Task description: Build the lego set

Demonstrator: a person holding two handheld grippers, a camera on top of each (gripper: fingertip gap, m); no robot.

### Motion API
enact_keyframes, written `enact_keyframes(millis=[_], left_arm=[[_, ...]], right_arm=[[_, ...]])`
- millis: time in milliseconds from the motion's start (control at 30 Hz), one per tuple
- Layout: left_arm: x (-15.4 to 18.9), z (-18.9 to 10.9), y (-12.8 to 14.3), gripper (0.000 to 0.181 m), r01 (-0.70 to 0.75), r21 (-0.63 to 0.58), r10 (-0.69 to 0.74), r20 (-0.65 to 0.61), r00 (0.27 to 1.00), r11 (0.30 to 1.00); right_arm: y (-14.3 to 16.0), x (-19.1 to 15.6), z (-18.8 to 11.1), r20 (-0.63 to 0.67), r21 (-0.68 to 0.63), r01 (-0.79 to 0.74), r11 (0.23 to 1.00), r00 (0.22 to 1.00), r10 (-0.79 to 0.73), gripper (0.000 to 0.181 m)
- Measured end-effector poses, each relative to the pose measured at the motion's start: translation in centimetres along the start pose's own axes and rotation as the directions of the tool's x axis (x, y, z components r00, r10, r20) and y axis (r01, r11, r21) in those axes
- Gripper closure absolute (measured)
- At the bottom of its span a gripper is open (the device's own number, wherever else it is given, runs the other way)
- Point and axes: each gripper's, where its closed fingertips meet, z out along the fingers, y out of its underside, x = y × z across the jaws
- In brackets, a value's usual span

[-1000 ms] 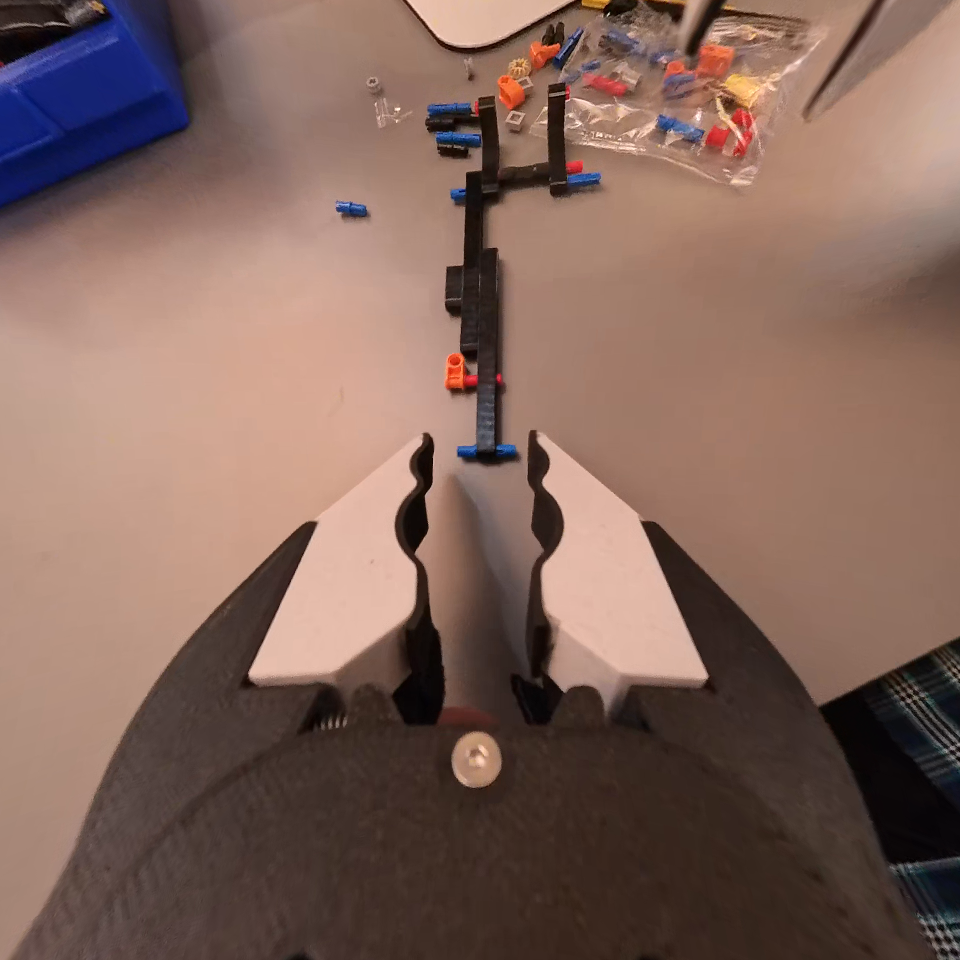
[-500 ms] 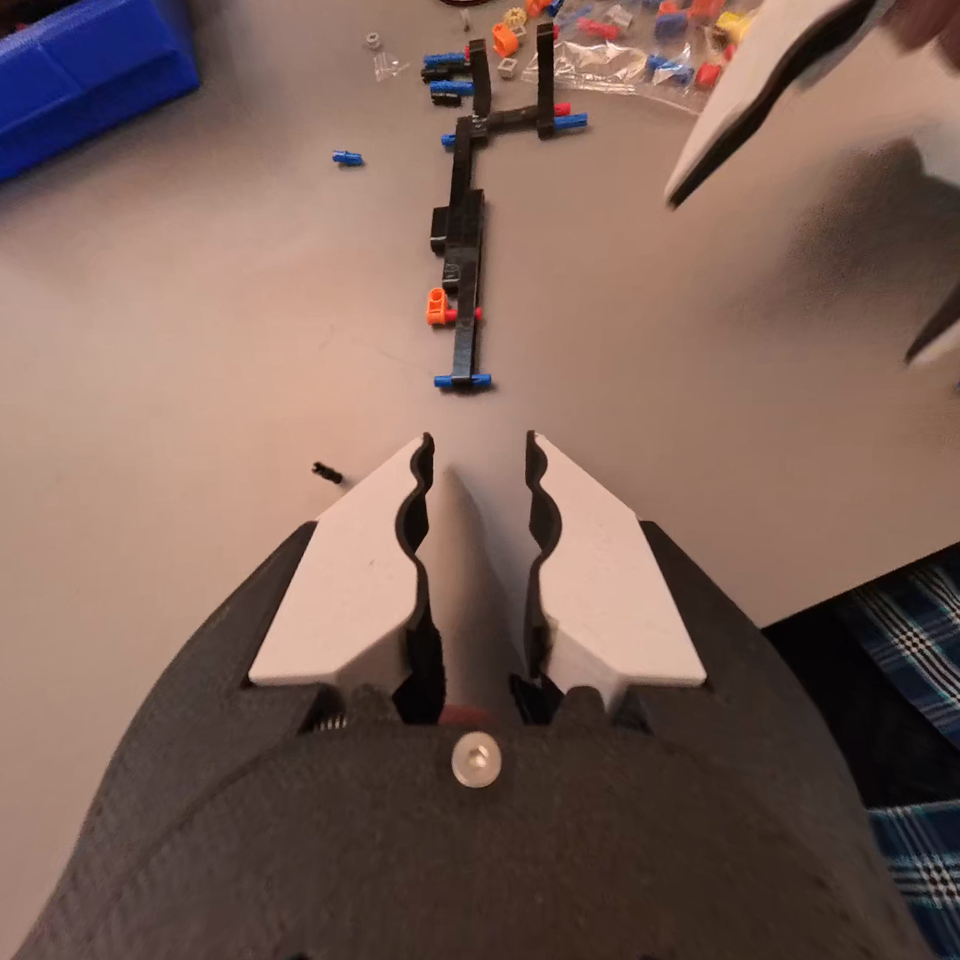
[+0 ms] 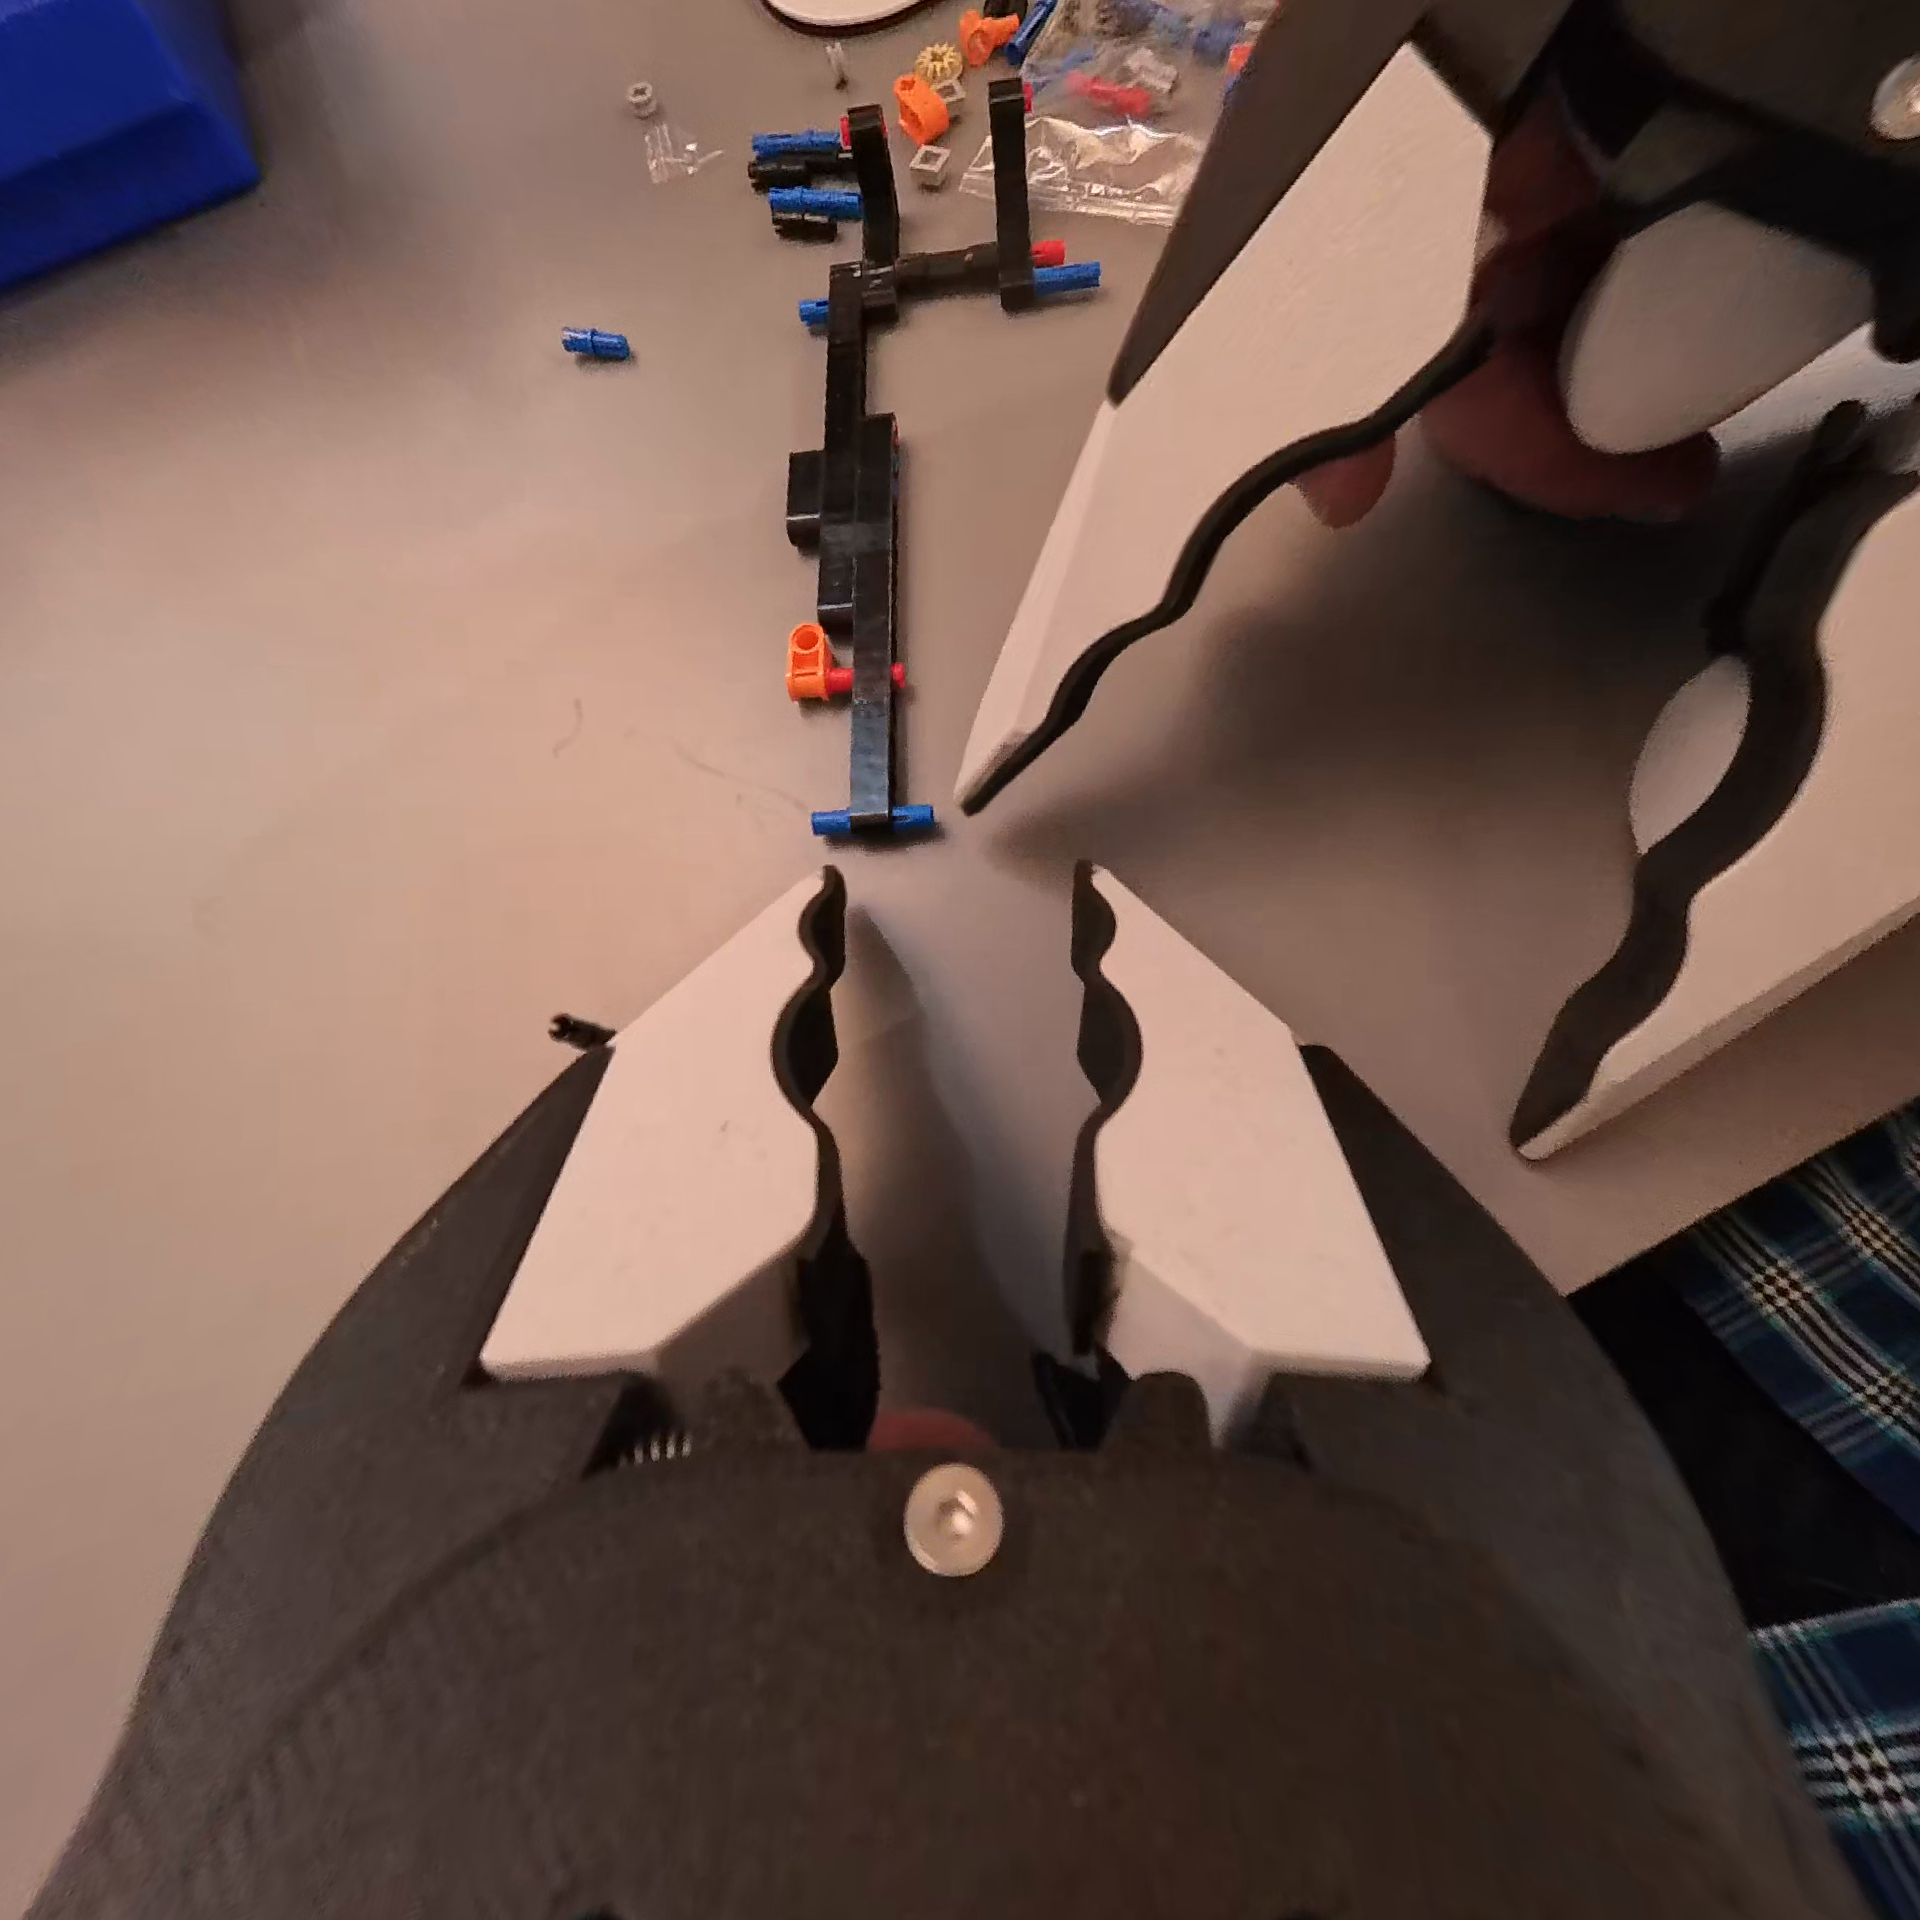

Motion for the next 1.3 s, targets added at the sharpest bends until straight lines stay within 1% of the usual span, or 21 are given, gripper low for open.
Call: enact_keyframes(millis=[100,333,400,500,700,933,1000,1133,1300], left_arm=[[0.0,0.0,0.0,0.139,0.001,0.001,-0.001,-0.006,1.000,1.000],[0.1,0.0,0.0,0.139,0.006,0.004,-0.006,-0.015,1.000,1.000],[0.1,0.0,0.0,0.139,0.004,0.006,-0.004,-0.016,1.000,1.000],[0.2,0.0,0.0,0.139,0.002,0.007,-0.002,-0.019,1.000,1.000],[0.2,0.0,0.0,0.139,-0.001,0.011,0.001,-0.020,1.000,1.000],[0.2,0.0,0.0,0.139,0.004,0.010,-0.004,-0.026,1.000,1.000],[0.2,0.0,0.0,0.139,0.004,0.011,-0.004,-0.025,1.000,1.000],[0.3,0.0,0.0,0.139,0.002,0.014,-0.002,-0.029,1.000,1.000],[0.2,0.0,-0.1,0.139,0.007,0.017,-0.007,-0.035,0.999,1.000]], right_arm=[[-0.1,0.4,-0.3,-0.014,0.022,-0.021,1.000,1.000,0.021,0.076],[-0.3,0.7,-0.6,0.024,0.042,-0.092,0.995,0.996,0.091,0.074],[-0.1,0.7,-0.5,0.034,0.028,-0.102,0.994,0.994,0.101,0.072],[0.5,0.5,0.0,0.052,-0.029,-0.106,0.994,0.993,0.107,0.067],[0.5,0.7,-0.3,0.028,-0.015,-0.110,0.994,0.994,0.110,0.058],[0.8,0.6,-0.1,0.054,-0.047,-0.122,0.991,0.991,0.124,0.057],[0.8,0.6,-0.2,0.049,-0.043,-0.124,0.991,0.991,0.126,0.057],[0.7,0.8,-0.4,0.024,-0.025,-0.127,0.992,0.992,0.127,0.050],[1.1,0.8,-0.1,0.025,-0.057,-0.126,0.990,0.992,0.127,0.049]])
